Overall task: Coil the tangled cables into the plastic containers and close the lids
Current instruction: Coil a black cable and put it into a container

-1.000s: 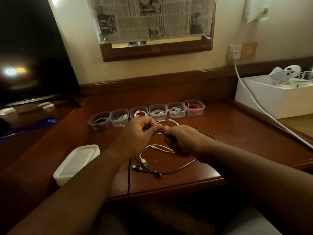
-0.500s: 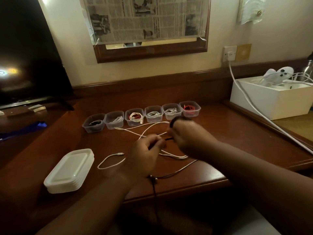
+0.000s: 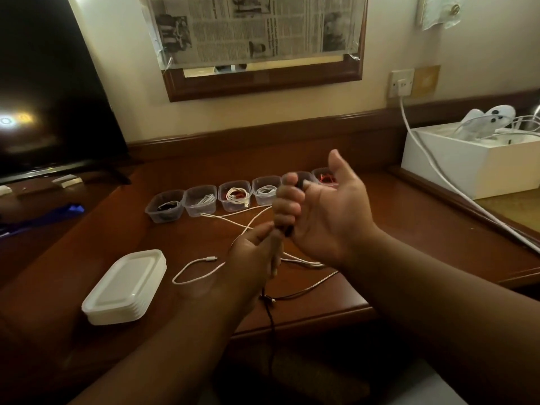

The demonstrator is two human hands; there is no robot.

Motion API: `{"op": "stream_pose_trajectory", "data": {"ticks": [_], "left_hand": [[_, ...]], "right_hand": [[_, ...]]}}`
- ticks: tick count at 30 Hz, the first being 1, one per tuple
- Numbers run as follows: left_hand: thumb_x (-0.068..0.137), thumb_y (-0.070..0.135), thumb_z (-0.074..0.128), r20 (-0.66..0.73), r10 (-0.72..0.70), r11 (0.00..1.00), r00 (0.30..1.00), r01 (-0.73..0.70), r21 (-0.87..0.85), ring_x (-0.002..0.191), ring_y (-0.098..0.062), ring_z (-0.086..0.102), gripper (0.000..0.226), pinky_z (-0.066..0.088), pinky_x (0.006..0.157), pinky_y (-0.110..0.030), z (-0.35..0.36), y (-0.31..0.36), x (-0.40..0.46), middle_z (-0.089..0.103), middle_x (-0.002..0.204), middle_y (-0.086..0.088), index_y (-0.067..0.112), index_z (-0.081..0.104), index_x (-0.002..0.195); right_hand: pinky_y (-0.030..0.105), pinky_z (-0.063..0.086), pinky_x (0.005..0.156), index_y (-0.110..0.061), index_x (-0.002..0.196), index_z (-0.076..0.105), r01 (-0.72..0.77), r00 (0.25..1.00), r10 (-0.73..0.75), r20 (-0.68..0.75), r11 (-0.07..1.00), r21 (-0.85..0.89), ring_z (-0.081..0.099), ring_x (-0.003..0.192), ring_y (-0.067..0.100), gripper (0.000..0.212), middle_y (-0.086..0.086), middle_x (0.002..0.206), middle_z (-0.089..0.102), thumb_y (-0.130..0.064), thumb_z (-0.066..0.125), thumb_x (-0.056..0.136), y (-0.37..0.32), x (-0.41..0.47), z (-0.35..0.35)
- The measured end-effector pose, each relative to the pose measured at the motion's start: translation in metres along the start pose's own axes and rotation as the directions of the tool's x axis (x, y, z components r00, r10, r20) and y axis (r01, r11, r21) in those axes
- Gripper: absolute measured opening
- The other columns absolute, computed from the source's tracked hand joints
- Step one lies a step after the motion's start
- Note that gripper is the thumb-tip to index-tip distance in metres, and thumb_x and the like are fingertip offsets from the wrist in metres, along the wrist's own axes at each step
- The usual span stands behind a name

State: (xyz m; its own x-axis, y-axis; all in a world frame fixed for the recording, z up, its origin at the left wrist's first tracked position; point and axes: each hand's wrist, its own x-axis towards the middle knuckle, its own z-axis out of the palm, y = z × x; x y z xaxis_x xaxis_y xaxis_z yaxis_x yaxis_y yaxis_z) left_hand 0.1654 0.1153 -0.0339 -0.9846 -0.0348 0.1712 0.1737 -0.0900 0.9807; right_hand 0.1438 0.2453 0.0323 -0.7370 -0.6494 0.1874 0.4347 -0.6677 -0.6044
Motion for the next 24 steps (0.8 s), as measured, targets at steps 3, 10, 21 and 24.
{"op": "stream_pose_trajectory", "data": {"ticks": [3, 10, 21, 24], "left_hand": [[0.096, 0.014, 0.060, 0.091, 0.046, 0.965, 0.995, -0.068, 0.255, 0.053, 0.000, 0.050, 0.017, 0.038, 0.054, -0.014, 0.000, -0.002, -0.006, 0.058, 0.057, 0.015, 0.026, 0.072, 0.101], [0.082, 0.015, 0.071, 0.269, 0.402, 0.600, 0.875, -0.473, 0.645, 0.071, -0.013, 0.066, 0.019, 0.055, 0.061, -0.030, -0.035, 0.024, 0.004, 0.069, 0.073, 0.007, 0.033, 0.068, 0.078], [0.084, 0.043, 0.064, 0.084, 0.118, 0.987, 0.989, -0.126, 0.101, 0.048, -0.009, 0.034, 0.017, 0.029, 0.046, -0.024, -0.015, 0.013, 0.006, 0.042, 0.056, 0.002, 0.029, 0.074, 0.082], [0.084, 0.038, 0.064, 0.099, 0.163, 0.939, 0.982, -0.185, 0.291, 0.049, 0.000, 0.048, 0.016, 0.036, 0.053, -0.016, -0.003, 0.006, -0.003, 0.055, 0.053, 0.015, 0.030, 0.077, 0.090]], "right_hand": [[0.027, 0.037, 0.057, -0.013, 0.082, 0.049, 0.254, 0.951, -0.307, -0.027, 0.830, -0.498, 0.043, 0.059, 0.013, 0.051, -0.001, 0.066, 0.044, -0.055, 0.027, 0.100, -0.004, 0.006, -0.011], [0.030, 0.038, 0.056, -0.021, 0.076, 0.053, 0.077, 0.989, -0.056, 0.139, -0.607, -0.791, 0.045, 0.059, 0.010, 0.073, -0.003, 0.068, 0.052, -0.077, 0.009, 0.088, 0.014, 0.000, -0.031], [0.031, 0.033, 0.059, -0.013, 0.078, 0.045, 0.116, 0.973, -0.066, 0.221, 0.968, -0.223, 0.037, 0.060, 0.019, 0.082, 0.004, 0.067, 0.037, -0.090, 0.017, 0.079, -0.002, 0.000, -0.005], [0.033, 0.033, 0.067, -0.015, 0.084, 0.046, 0.293, 0.956, -0.201, 0.214, 0.688, -0.664, 0.040, 0.070, 0.017, 0.066, 0.003, 0.077, 0.042, -0.080, 0.035, 0.082, -0.012, 0.006, -0.012]]}}
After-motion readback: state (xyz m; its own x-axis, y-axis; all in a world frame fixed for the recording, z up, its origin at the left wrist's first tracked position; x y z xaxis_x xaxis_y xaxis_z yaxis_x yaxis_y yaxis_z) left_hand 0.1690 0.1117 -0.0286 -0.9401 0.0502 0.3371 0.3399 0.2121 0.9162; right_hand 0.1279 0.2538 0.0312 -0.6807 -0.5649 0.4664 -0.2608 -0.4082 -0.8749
